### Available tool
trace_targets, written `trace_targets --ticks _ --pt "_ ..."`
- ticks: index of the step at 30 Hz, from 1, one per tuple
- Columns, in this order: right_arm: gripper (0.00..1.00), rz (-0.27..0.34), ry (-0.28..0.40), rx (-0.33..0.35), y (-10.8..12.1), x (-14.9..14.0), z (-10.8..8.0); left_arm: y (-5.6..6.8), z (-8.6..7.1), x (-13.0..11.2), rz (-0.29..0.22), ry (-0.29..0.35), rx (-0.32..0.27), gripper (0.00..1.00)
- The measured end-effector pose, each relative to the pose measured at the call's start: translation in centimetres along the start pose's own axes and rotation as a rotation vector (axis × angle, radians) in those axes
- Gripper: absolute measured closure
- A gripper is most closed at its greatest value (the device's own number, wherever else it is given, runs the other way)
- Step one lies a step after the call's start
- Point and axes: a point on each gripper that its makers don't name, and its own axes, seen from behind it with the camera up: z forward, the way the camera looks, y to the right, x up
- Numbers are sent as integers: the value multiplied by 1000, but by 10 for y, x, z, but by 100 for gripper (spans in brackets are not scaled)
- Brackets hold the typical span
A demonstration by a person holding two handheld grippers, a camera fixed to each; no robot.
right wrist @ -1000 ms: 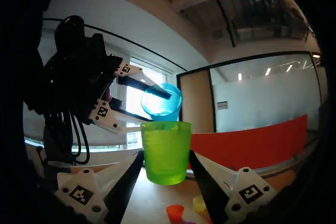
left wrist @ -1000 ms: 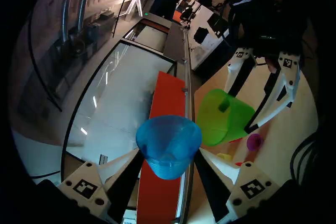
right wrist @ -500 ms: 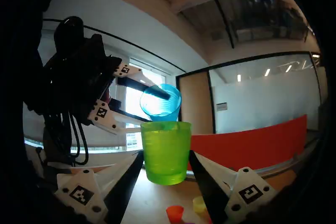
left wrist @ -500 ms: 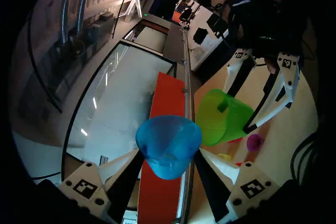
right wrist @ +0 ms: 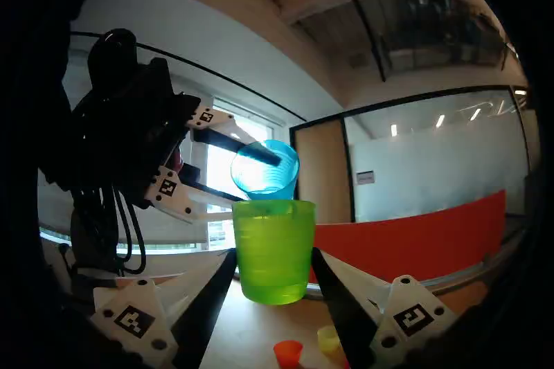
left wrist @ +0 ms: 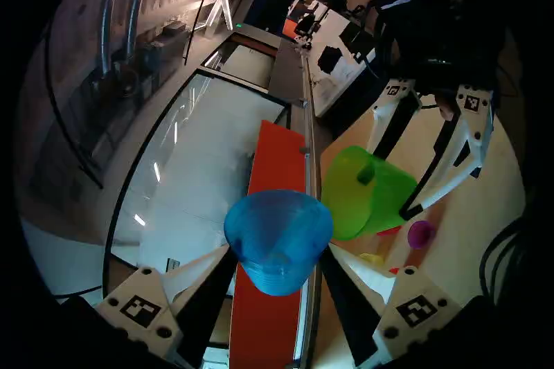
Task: Pour water
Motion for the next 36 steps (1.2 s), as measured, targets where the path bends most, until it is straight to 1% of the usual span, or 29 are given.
trace_targets --ticks 5,11,23,29,36 --pt "19 -2 1 0 0 0 0 -1 0 1 2 2 1 20" --pt "19 -4 2 2 -1 1 0 -4 -1 3 19 4 6 20" --pt "19 -5 4 3 -2 3 -1 -5 -1 7 42 9 15 19" --pt "19 -5 6 4 -2 4 0 -8 -1 8 41 12 16 20" --pt "19 -5 9 3 -2 5 0 -10 -2 9 55 14 20 19"
